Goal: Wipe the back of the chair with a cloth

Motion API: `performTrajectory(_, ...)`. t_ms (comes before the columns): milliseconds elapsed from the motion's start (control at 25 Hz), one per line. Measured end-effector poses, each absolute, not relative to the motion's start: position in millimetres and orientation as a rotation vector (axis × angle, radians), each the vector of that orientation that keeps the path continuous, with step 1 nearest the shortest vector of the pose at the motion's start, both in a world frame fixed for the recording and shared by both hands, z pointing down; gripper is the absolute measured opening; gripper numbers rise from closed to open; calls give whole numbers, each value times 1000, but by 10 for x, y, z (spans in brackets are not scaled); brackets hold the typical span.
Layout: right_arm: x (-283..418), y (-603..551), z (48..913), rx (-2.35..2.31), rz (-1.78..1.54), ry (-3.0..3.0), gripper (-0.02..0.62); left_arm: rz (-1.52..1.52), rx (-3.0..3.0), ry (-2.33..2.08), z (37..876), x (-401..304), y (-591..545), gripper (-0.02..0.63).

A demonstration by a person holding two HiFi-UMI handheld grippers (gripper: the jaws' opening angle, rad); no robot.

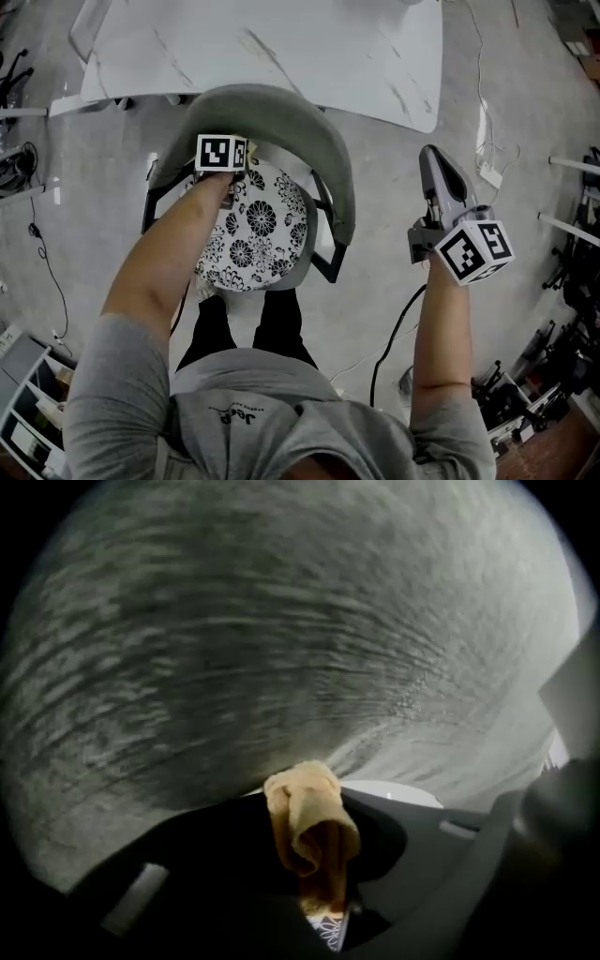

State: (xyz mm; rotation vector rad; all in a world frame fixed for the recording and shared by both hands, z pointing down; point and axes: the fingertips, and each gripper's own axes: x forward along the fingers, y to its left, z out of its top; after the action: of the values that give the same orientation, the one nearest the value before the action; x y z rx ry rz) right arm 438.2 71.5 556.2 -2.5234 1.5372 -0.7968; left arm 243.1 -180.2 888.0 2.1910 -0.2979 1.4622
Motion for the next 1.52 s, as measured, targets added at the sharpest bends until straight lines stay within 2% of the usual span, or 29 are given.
performTrajectory(760,4532,1318,5521,-2552,-774,1455,3,1614,2455,232,8538,3141,-279,120)
performTrajectory(1200,4277,1114,5398,-2543,-751,1498,3,1409,2441,684,8093,2992,588,121)
performTrajectory(1360,4134,976,5385,-2539,-759,1531,3,1269,2337,491,8099,2802,271,121)
performTrajectory(1520,4000,845,5381,-2529,-754,1557,3,1261,2248,155,8376,2345,-460,121)
